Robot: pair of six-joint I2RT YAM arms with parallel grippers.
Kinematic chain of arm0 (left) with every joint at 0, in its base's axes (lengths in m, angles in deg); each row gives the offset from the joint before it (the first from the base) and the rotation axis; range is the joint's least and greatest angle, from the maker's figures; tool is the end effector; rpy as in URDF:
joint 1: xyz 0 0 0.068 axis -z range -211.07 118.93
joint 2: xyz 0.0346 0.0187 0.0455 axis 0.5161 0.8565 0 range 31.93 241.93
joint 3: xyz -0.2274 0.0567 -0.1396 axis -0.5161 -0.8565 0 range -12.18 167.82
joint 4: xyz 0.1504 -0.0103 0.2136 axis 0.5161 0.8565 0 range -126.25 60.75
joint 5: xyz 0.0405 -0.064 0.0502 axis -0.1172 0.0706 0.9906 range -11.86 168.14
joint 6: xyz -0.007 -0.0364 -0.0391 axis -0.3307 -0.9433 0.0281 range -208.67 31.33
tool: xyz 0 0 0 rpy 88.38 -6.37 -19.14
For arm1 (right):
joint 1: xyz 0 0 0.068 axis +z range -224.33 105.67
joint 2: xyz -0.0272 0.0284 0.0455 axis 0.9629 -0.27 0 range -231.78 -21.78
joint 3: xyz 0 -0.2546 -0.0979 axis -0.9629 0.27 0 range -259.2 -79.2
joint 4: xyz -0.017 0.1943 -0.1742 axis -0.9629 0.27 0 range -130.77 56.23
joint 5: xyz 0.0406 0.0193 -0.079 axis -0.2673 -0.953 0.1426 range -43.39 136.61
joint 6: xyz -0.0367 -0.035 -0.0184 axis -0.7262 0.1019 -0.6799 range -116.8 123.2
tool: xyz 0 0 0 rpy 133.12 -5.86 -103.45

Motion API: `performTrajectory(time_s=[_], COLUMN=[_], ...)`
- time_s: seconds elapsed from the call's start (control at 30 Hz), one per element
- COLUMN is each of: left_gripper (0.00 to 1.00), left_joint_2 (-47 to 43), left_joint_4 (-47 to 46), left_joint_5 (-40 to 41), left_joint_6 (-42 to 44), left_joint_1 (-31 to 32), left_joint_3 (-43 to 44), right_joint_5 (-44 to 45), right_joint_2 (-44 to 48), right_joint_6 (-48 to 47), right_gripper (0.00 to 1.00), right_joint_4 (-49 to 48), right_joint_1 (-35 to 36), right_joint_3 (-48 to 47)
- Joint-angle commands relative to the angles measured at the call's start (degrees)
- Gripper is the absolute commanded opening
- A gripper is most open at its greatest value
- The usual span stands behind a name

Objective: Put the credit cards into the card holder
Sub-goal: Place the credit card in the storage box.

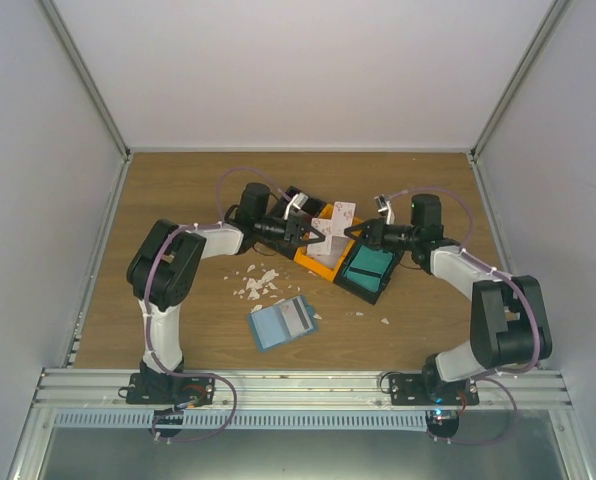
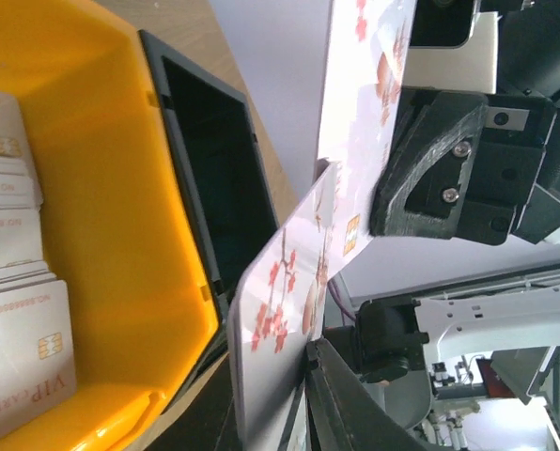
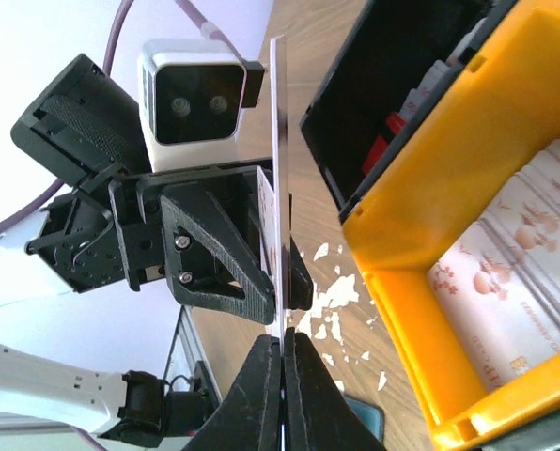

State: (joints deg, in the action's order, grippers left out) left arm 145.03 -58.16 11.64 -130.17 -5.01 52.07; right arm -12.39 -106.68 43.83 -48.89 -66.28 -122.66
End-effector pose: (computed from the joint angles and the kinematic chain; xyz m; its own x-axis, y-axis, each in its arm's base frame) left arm 0.3526 -0.2088 0.1714 -0.9075 0.1497 -0.3925 0.4117 0.1311 -0.9018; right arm 0.2899 0.0719 0.2085 -0.9216 0.2082 -0.3276 -0.2389 0.3610 0.9014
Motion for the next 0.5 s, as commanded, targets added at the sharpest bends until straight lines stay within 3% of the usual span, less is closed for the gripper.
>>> performTrajectory(time_s=[0.0, 0.23, 0.47], left_gripper=[0.15, 0.13, 0.18], left_joint_2=[2.8, 1.3, 2.1], left_joint_4=[-1.4, 4.1, 16.6], left_joint_5=[1.3, 10.9, 20.6], left_joint_6=[-0.2, 3.8, 10.4], left_joint_1=[-0.4, 0.7, 4.6], left_joint_3=[0.5, 0.3, 7.8], right_joint_5=[1.6, 14.4, 16.8], right_joint_2=[-1.1, 2.7, 4.6], right_joint_6=[-1.7, -7.4, -8.9], right_gripper=[0.01, 0.0, 0.0], right_joint_4=[0.1, 10.1, 12.3], right_joint_1=[-1.8, -2.0, -2.0], right_joint_3=[0.2, -1.4, -1.1])
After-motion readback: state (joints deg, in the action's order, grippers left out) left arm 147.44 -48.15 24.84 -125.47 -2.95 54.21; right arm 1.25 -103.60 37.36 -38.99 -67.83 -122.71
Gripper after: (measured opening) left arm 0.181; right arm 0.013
